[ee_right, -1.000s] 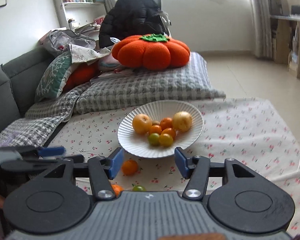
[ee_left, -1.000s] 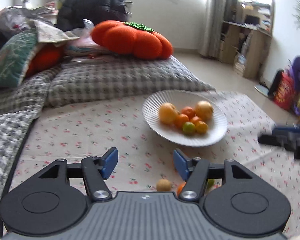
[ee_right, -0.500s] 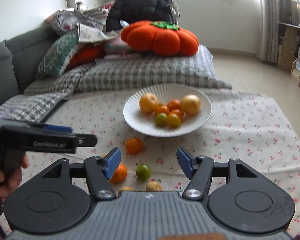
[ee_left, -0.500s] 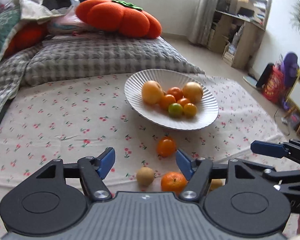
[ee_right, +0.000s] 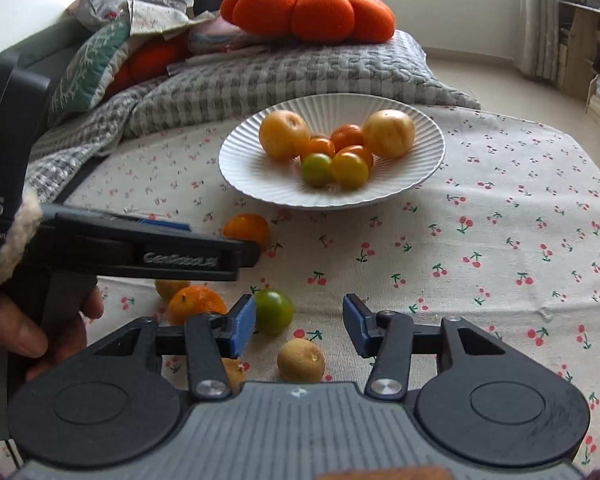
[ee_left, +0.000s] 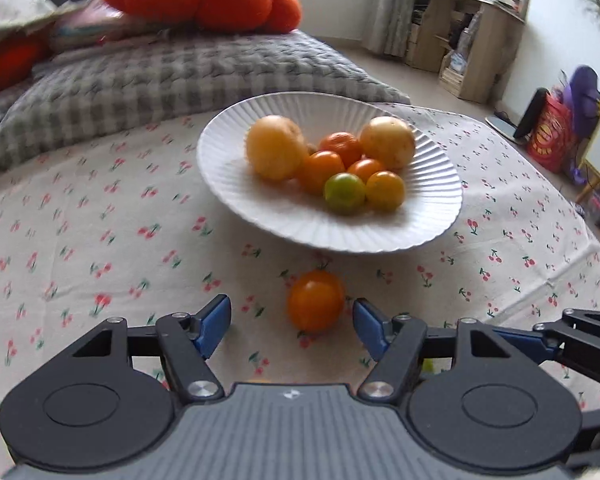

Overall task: Organize fruits
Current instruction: 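Grasp the orange tomato with the left tool while the right tool grasps a green tomato, then carry both tomatoes into the white bowl and open both tools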

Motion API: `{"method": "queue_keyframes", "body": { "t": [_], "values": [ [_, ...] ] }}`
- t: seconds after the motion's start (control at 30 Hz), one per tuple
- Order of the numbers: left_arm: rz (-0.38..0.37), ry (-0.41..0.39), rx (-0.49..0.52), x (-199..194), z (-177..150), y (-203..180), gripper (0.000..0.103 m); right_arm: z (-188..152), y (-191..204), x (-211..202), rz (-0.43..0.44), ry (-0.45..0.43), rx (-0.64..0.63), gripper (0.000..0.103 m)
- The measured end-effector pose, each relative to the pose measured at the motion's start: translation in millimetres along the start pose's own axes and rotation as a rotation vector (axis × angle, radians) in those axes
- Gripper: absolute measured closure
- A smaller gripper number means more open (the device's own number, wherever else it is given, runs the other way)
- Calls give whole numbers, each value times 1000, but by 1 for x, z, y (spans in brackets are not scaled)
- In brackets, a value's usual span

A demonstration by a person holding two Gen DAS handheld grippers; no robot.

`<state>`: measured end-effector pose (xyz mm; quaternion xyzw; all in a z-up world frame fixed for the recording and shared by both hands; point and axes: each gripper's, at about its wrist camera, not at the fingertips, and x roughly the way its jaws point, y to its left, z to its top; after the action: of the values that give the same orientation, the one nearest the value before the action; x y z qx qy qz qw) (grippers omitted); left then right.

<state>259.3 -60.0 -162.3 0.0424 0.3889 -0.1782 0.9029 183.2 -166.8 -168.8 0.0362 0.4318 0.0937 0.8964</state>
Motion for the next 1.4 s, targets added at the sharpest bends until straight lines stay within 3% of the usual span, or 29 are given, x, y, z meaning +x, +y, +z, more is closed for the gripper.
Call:
{"method": "queue_keyframes", "body": {
  "t": [0.07,0.13,0.4,1.13,1.4],
  "values": [
    [-8,0,-7,3,2,0,51,2,3,1,15,-2,-6,60],
    [-17,8,-14,6,3,1,64,4,7,2,26,-10,-24,61],
    [-14,-30,77,7,-3,-5,85,-3,13,14,55,53,-38,79],
    [-50,-34,60,-5,-6,-2,86,-1,5,6,10,2,-48,79],
    [-98,-113,3,-22,-3,18,86,2,-6,-4,-2,-36,-21,79]
  ]
}}
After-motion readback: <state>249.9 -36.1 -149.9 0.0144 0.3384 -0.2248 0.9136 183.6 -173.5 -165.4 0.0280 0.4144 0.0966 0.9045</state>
